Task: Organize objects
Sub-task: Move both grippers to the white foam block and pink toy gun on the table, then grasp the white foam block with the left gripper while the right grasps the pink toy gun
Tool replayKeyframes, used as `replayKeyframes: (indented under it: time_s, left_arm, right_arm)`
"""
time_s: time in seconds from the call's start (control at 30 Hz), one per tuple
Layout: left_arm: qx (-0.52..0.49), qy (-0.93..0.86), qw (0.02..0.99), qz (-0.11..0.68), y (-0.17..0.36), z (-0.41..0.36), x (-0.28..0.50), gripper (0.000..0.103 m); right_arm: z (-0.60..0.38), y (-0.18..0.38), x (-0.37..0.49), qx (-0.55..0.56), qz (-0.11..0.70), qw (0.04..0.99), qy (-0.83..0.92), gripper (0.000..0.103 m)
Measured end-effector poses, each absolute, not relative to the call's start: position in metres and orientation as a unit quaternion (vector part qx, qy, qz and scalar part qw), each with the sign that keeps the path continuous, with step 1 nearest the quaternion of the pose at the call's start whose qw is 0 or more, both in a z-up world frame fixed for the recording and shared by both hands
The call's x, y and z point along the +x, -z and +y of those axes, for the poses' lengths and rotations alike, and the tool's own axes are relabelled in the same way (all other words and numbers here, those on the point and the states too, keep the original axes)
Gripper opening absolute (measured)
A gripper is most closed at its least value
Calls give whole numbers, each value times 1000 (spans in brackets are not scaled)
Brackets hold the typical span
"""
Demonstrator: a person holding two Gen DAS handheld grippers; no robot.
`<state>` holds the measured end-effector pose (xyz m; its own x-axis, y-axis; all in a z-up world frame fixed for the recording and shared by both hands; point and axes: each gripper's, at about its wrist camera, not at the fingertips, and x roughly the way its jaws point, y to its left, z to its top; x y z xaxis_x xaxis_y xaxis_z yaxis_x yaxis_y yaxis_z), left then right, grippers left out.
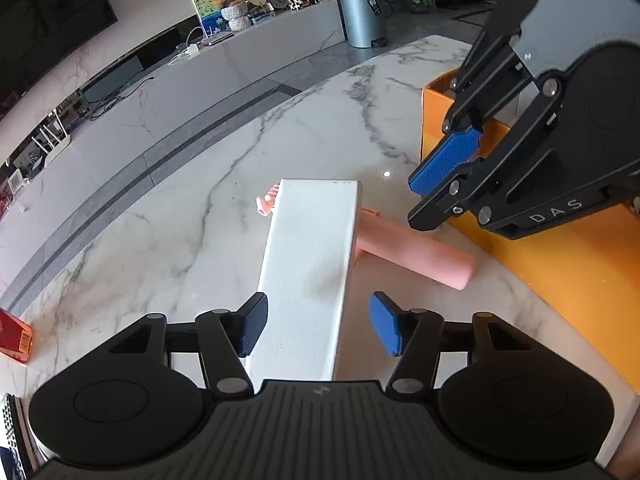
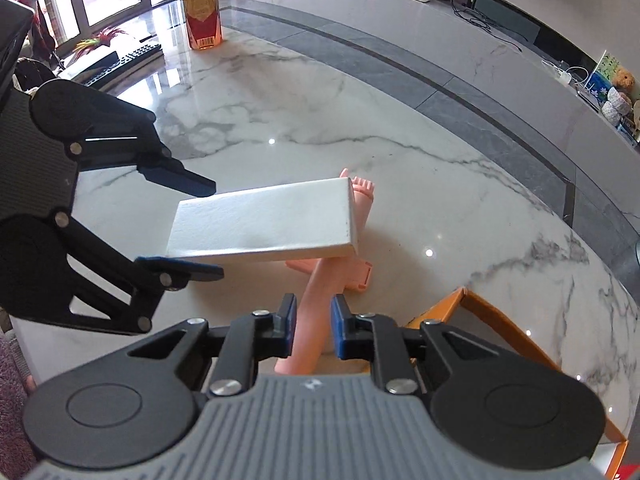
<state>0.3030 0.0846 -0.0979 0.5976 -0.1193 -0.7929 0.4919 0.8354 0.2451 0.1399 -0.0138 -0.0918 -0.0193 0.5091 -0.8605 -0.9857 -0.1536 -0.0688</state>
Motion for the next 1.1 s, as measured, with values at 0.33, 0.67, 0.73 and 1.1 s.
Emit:
replayKeyframes:
  time_s: [0.33,0.67,0.73,1.1]
  left_arm:
    - [246,176,856,420,111,83,325,74]
    - [228,185,847,444,108,94,327,70]
    - [228,172,847,449,108,101,326,70]
    - [176,137,856,466,100,141,320,70]
  right_arm:
    - [14,103,138,-438,307,551,-641,32]
    - [37,110,141,-451,322,546,-629,42]
    - [43,111,142,-445,332,550,-624,42]
    - [74,132,149,-424,405,570,-575,50]
